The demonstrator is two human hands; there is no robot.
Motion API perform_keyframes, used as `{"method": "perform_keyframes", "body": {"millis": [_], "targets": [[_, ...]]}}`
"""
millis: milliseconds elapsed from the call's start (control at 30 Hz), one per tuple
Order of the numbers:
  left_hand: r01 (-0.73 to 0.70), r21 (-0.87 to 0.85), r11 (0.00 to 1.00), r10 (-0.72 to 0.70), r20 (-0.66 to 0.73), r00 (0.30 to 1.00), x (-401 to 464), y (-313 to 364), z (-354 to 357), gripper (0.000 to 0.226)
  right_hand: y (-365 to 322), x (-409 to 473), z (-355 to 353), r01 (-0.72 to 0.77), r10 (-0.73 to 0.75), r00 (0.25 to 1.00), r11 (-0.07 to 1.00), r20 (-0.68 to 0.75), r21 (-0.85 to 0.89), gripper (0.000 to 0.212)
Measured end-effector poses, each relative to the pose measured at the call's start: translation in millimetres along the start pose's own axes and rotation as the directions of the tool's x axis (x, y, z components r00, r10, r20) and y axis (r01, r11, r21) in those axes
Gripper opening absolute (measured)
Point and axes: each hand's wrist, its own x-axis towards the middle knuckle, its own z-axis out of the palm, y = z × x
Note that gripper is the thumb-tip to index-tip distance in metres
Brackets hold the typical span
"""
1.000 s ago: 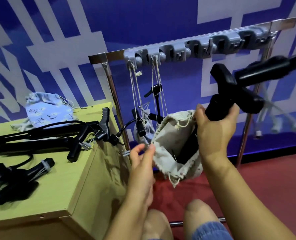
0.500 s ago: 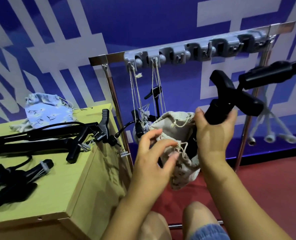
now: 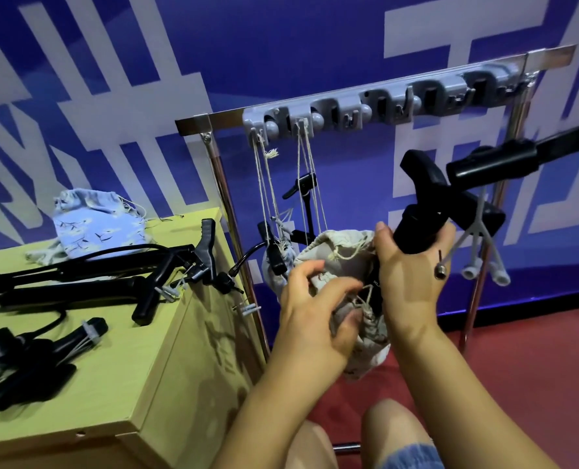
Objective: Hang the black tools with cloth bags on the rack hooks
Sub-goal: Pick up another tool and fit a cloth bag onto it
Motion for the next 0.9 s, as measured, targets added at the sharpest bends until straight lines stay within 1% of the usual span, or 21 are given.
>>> {"method": "perform_keyframes", "body": {"millis": [67,100,133,200,267,300,367,433,500,533,567,600,633,667,700,733,767,800,833,867,900], "targets": [[0.007,-0.017,1.0,-0.006,0.053,0.999,-1,4,2,0.037,5,3,0,-0.079,0.078,0.997,0.996,0.025,0.048,0.072],[0.02,-0.031,0.999,-0.018,0.061,0.998,-1,6,3,0.038,3,2,1,-0.099,0.096,0.994,0.993,0.044,0.063,0.07],[0.036,-0.054,0.998,-0.033,0.056,0.998,-1,8,4,0.037,3,3,2,-0.095,0.093,0.995,0.993,0.038,0.069,0.06],[0.07,-0.103,0.992,-0.065,0.047,0.997,0,9,6,0.041,2,3,4,-0.011,0.011,0.999,1.0,-0.034,-0.015,0.029],[0.081,-0.109,0.991,-0.076,0.053,0.996,1,7,6,0.041,2,3,5,0.043,-0.049,0.997,0.995,-0.062,-0.093,0.02],[0.078,-0.098,0.992,-0.074,0.045,0.996,1,6,7,0.039,2,1,4,0.026,-0.028,0.999,0.997,-0.04,-0.068,0.02],[0.087,-0.072,0.994,-0.087,-0.008,0.996,2,2,10,0.034,3,1,2,-0.03,0.031,0.999,0.998,-0.024,0.05,0.041],[0.106,-0.071,0.992,-0.111,-0.069,0.991,4,0,15,0.028,5,4,1,-0.007,0.01,0.999,0.997,-0.041,0.079,0.031],[0.143,-0.079,0.987,-0.151,-0.112,0.982,5,-1,16,0.022,2,4,1,-0.035,0.038,0.999,0.997,-0.039,0.076,0.03],[0.186,-0.108,0.977,-0.199,-0.133,0.971,5,-1,15,0.021,4,6,1,-0.048,0.052,0.997,0.996,-0.051,0.07,0.031],[0.248,-0.203,0.947,-0.278,-0.136,0.951,5,1,9,0.017,5,6,0,-0.047,0.052,0.996,0.996,-0.066,0.072,0.029],[0.316,-0.389,0.865,-0.384,-0.11,0.917,6,4,3,0.012,6,8,-1,-0.047,0.055,0.995,0.995,-0.082,0.092,0.027],[0.383,-0.613,0.691,-0.505,-0.03,0.863,7,6,-5,0.014,7,8,-1,-0.062,0.071,0.994,0.992,-0.085,0.108,0.033],[0.429,-0.802,0.415,-0.583,0.128,0.803,9,6,-11,0.017,7,8,-2,-0.069,0.079,0.994,0.989,-0.079,0.128,0.049],[0.445,-0.889,0.111,-0.576,0.308,0.757,10,8,-17,0.017,7,6,-2,-0.071,0.081,0.995,0.987,-0.06,0.147,0.063],[0.462,-0.879,-0.116,-0.528,0.449,0.721,11,9,-21,0.017,10,6,-2,-0.068,0.077,0.996,0.985,-0.051,0.161,0.068],[0.478,-0.843,-0.247,-0.473,0.535,0.7,11,9,-24,0.017,9,4,-2,-0.057,0.065,0.997,0.985,-0.044,0.163,0.066],[0.478,-0.823,-0.308,-0.441,0.569,0.695,12,8,-23,0.016,7,2,-1,-0.061,0.068,0.997,0.988,-0.043,0.144,0.057],[0.472,-0.819,-0.325,-0.437,0.573,0.694,12,9,-23,0.013,5,1,0,-0.046,0.051,0.997,0.994,-0.05,0.097,0.042],[0.455,-0.833,-0.315,-0.459,0.553,0.695,13,8,-21,0.007,4,2,2,-0.024,0.027,0.998,0.998,-0.063,0.055,0.029],[0.433,-0.849,-0.303,-0.473,0.529,0.705,14,9,-19,0.001,5,3,3,-0.003,0.004,0.998,1.0,-0.066,0.022,0.026]]}}
